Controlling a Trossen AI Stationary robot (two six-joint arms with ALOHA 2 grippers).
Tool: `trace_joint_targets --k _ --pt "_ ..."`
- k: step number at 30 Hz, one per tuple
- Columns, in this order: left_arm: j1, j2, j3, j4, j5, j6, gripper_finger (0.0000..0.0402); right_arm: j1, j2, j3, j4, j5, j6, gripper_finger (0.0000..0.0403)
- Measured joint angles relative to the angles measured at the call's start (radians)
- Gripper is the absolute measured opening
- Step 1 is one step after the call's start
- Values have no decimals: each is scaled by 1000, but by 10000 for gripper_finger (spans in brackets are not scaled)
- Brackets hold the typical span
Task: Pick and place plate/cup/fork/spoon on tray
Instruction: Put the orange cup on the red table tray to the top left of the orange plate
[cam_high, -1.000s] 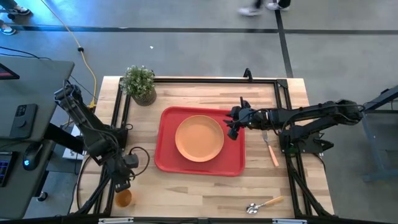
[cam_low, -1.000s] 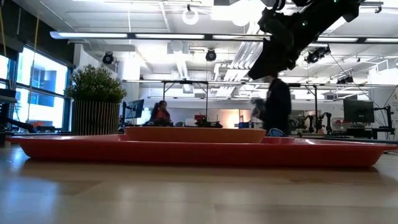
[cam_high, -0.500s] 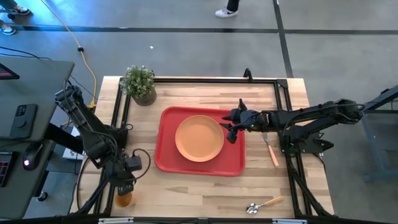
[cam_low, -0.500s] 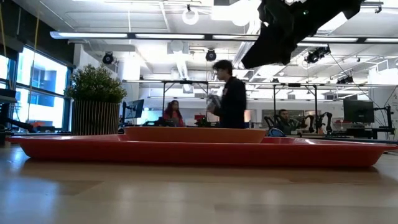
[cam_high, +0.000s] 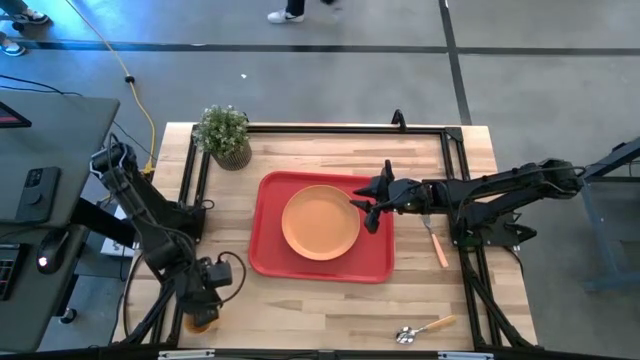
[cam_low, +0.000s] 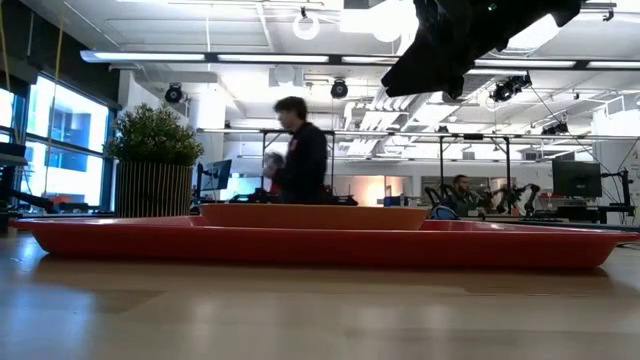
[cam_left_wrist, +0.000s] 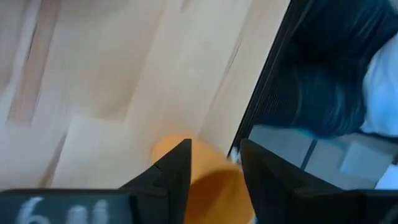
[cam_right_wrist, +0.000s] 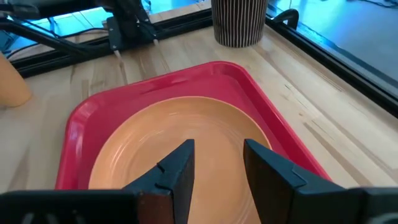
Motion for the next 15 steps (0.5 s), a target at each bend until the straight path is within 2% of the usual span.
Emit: trace_joint_targets --k 9,15 --pt "25 -39 1 3 -20 57 212 0 0 0 1 4 -1 150" --pt "-16 -28 1 -8 101 -28 220 -3 0 0 1 5 -19 165"
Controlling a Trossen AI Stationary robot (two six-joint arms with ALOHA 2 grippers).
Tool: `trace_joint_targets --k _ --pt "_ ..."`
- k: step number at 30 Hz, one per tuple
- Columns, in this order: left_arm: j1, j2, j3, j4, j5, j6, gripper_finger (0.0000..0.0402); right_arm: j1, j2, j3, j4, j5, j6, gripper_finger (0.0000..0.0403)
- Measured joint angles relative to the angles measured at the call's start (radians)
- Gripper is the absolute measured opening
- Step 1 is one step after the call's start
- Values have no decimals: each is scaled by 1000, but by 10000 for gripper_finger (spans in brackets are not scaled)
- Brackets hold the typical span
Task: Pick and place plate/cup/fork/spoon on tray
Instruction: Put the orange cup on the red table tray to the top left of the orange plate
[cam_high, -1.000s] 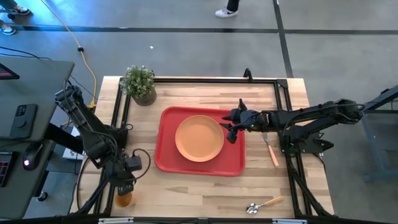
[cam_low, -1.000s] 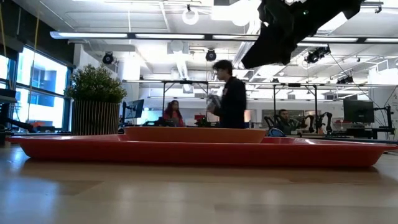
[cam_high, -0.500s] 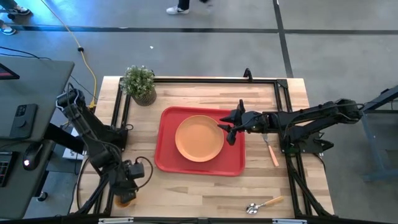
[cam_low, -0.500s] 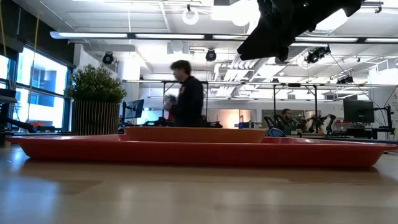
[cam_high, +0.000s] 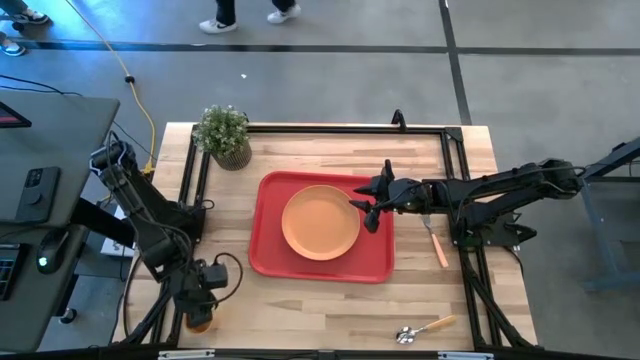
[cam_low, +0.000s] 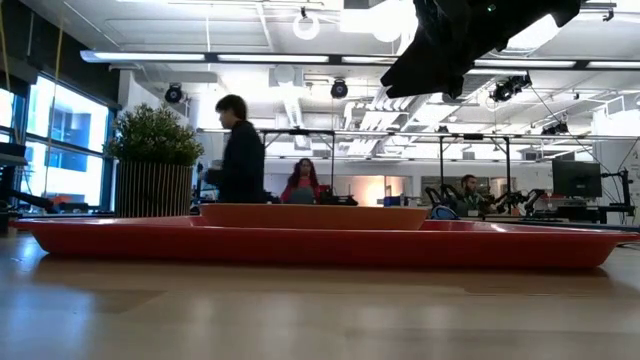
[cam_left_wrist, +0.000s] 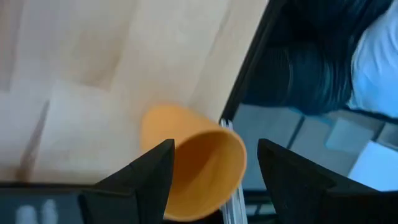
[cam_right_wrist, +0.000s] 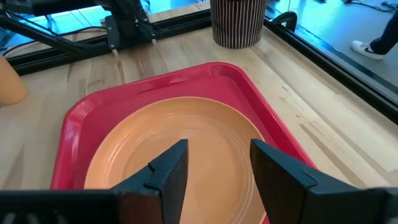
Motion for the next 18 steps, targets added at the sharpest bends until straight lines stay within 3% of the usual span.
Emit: trace_joint_targets --k 8,18 --pt "-25 8 -4 -43 12 -22 219 0 0 0 -3 0 -11 168" --pt "-80 131 -6 -53 45 -18 218 0 0 0 -24 -1 -11 168"
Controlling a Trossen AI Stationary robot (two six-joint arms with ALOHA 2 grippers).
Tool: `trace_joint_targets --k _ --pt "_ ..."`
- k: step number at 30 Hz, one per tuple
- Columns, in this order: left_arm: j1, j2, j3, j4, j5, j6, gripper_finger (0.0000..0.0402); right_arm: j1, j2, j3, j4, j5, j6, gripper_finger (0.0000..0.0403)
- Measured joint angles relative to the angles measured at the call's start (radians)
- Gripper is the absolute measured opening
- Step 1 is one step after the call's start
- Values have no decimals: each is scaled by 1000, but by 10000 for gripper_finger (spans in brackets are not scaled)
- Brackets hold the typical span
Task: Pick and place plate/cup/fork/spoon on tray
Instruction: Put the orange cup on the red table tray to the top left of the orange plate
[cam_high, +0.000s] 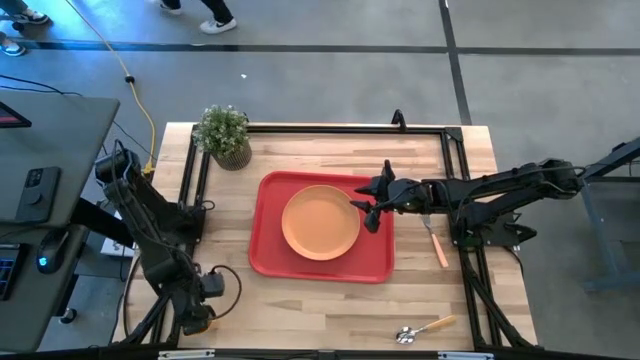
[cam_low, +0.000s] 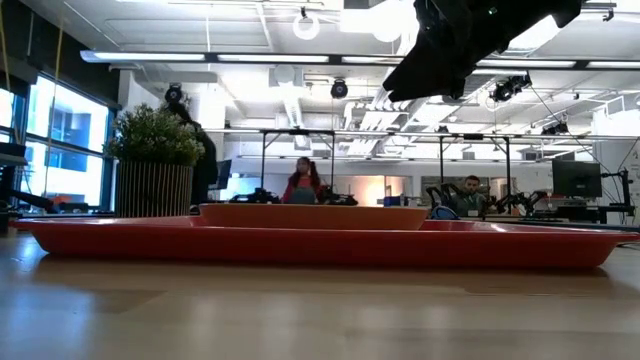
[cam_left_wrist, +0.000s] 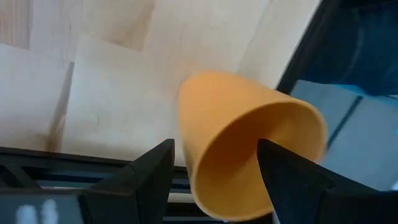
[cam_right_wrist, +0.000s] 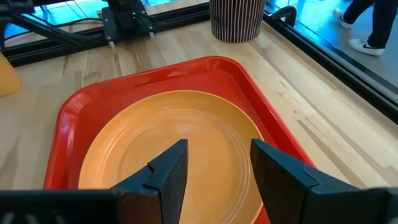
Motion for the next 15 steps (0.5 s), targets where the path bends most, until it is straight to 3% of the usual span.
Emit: trace_joint_targets --k 6,9,15 --pt "0 47 0 -9 -1 57 216 0 0 0 0 -12 0 168" --pt "0 61 0 -32 -4 107 197 0 0 0 0 -12 0 168" --pt "78 54 3 -234 -13 153 82 -7 -10 26 -88 -47 -46 168"
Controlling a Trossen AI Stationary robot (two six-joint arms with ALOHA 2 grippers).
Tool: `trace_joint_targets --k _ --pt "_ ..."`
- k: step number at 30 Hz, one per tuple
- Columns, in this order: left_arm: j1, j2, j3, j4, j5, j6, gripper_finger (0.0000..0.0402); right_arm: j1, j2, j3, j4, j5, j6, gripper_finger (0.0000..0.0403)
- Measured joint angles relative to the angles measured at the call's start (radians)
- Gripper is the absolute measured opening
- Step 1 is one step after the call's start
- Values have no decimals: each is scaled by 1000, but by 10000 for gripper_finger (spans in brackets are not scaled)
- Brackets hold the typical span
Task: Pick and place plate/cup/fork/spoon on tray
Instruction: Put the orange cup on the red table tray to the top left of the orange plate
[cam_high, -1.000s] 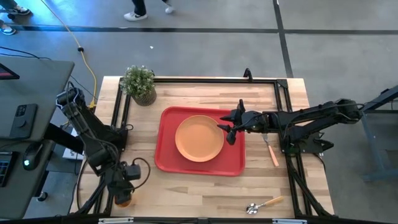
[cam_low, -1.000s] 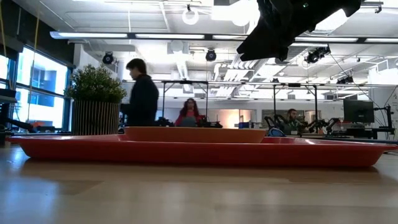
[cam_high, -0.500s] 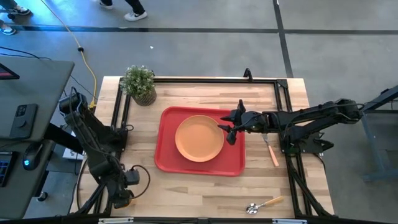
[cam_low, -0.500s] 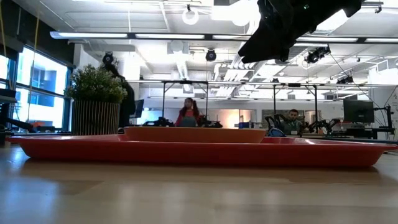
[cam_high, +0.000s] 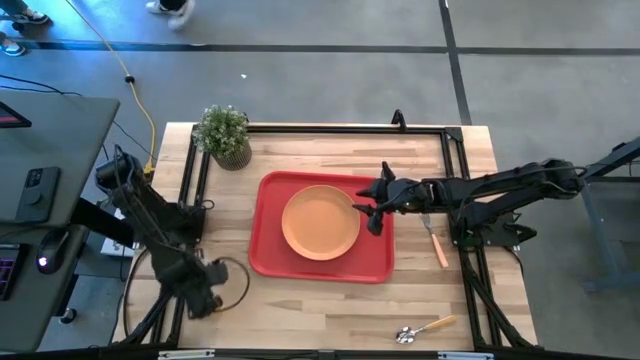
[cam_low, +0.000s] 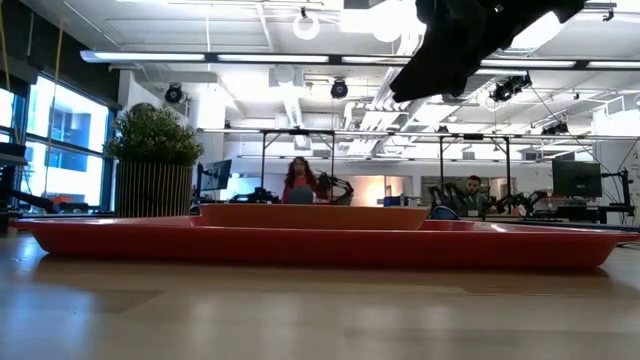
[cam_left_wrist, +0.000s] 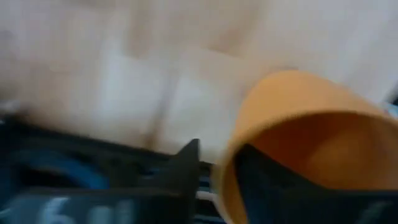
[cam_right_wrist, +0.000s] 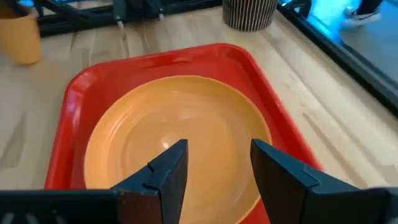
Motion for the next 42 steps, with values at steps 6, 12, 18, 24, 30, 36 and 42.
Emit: trace_joint_targets --k 6,12,18,24,30,36,42 --pt "192 -79 51 -193 -76 204 14 -21 -13 94 -221 48 -15 168" --pt "470 -176 205 -393 -279 494 5 -26 -25 166 -432 125 -21 168" --pt "902 -176 253 -296 -422 827 3 -26 -79 150 -532 270 13 168" --pt "1266 -71 253 -52 -299 1002 2 -26 -143 55 -617 310 191 168" --pt "1429 55 264 -52 -240 1085 2 6 -214 7 -822 265 450 168" --pt "1453 175 275 -48 -149 1128 8 43 -258 -23 -848 264 567 168" --pt "1451 215 276 -50 -115 1147 16 54 -260 -24 -904 216 604 168"
